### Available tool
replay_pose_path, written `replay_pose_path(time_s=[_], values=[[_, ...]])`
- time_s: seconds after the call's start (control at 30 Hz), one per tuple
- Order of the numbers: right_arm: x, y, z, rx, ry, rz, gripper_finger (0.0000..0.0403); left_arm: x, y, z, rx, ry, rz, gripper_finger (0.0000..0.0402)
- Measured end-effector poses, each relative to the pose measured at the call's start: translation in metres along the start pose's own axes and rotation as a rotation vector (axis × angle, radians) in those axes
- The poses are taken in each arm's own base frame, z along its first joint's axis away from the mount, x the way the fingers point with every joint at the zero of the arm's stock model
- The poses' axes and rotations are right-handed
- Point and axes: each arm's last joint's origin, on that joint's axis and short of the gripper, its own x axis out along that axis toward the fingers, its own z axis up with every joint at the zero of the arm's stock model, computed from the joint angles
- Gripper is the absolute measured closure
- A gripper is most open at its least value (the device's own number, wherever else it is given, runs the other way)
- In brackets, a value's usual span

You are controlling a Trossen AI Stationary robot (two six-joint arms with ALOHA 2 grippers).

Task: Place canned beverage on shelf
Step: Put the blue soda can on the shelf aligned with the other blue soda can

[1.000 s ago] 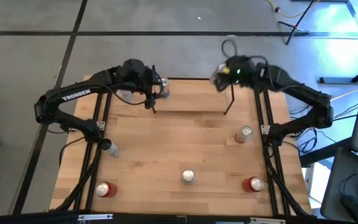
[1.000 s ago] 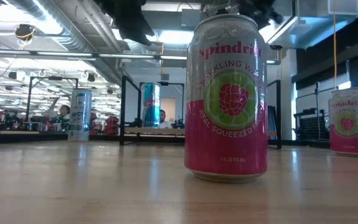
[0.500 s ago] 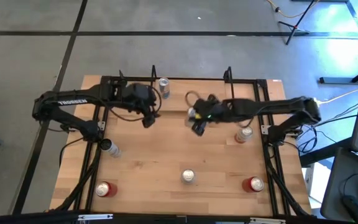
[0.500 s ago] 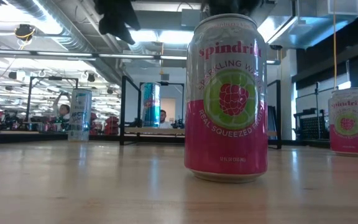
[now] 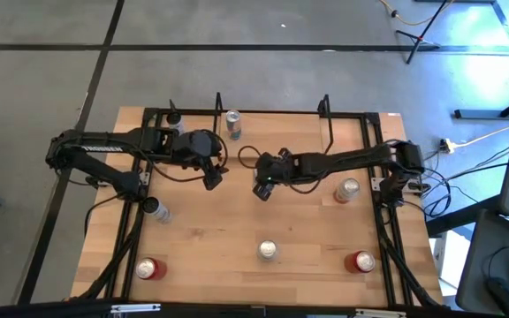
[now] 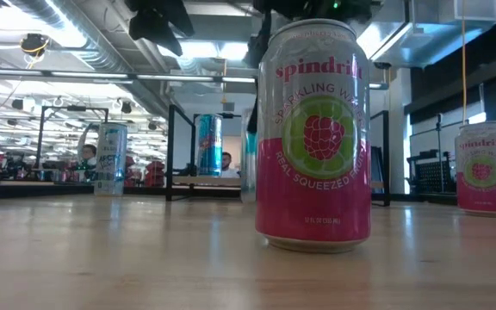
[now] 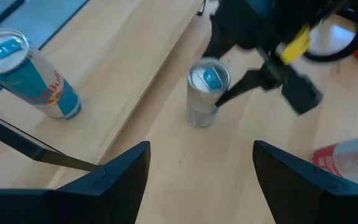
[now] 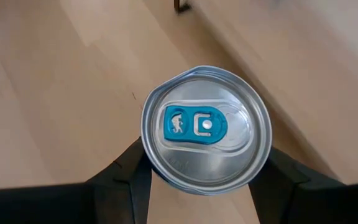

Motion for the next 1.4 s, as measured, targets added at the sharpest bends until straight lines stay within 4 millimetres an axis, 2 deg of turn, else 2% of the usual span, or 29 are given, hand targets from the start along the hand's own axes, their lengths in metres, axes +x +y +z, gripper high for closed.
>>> replay_pose_path(time_s=[0.17,0.4,0.53,0.73,0.87,1.0,1.13,1.23,1.4], values=[[0.009,0.003,0.0,0.003,-0.016,0.003,0.0208,-0.001,-0.002,-0.001,0.008,-0.012,0.019,0.0132],[0.01,0.005,0.002,0.004,-0.027,0.032,0.013,-0.001,-0.003,-0.001,0.01,-0.013,0.017,0.0132],[0.001,0.003,0.006,0.011,-0.048,0.044,0.0105,-0.001,-0.003,0.0,0.007,-0.021,0.012,0.0132],[-0.037,-0.004,0.017,-0.036,-0.124,0.092,0.0093,-0.001,-0.004,0.001,0.005,-0.034,0.001,0.0132],[-0.078,-0.017,0.022,-0.076,-0.163,0.125,0.0092,0.004,-0.007,0.005,0.013,-0.058,-0.018,0.0132],[-0.121,-0.033,0.02,-0.12,-0.196,0.131,0.0091,0.023,-0.016,0.011,0.065,-0.071,-0.058,0.0132],[-0.151,-0.05,0.012,-0.13,-0.191,0.1,0.0091,0.052,-0.024,0.017,0.128,-0.064,-0.118,0.0132],[-0.163,-0.06,0.002,-0.119,-0.175,0.065,0.0091,0.072,-0.028,0.018,0.181,-0.055,-0.119,0.0132],[-0.161,-0.073,-0.024,-0.047,-0.138,0.053,0.0091,0.095,-0.024,0.017,0.224,-0.015,-0.089,0.0132]])
